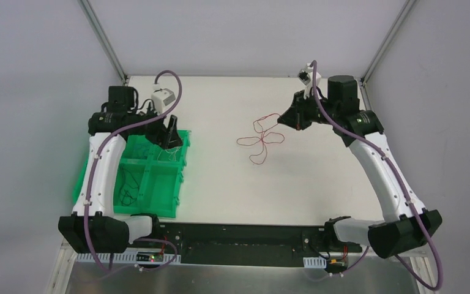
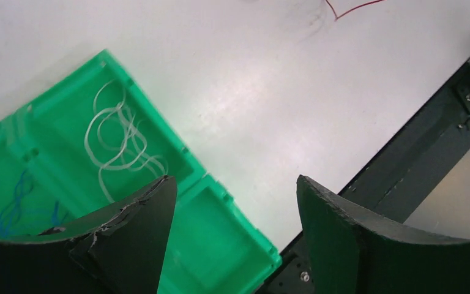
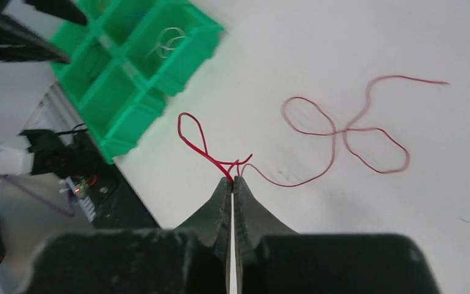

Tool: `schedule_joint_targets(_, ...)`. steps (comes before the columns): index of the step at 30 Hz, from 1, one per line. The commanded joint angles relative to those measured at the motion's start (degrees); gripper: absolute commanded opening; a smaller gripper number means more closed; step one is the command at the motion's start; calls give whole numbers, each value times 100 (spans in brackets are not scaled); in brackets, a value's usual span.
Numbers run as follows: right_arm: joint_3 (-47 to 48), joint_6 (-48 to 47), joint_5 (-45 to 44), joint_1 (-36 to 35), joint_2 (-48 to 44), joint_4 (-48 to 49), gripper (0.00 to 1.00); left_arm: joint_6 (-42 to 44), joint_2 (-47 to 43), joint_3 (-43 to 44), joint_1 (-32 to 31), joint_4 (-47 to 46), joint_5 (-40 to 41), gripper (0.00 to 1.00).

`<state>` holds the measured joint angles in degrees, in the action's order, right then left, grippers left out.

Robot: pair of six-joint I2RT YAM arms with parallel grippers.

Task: Untangle the cables

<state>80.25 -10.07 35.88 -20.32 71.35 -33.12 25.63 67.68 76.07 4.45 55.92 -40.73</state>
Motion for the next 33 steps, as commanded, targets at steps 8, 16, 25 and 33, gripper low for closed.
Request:
schedule_joint_targets(8,459,-200,-1379,740,2931,767,0,-515,1413,-522,-2857,-3242,-170,77)
schedule_joint_targets(16,1721,276,-940,966,4633,587,0,2207,3334,283,-3751,-4111,-417,87)
schedule_joint_targets(25,1866,647,-597,994,5318,842,0,3818,4939,1419,-3896,-4300,-83,89)
schedule_joint_targets(33,2159,1235,-348,1003,5704,782,0,3606,5663,2215,-3945,-4296,-373,91)
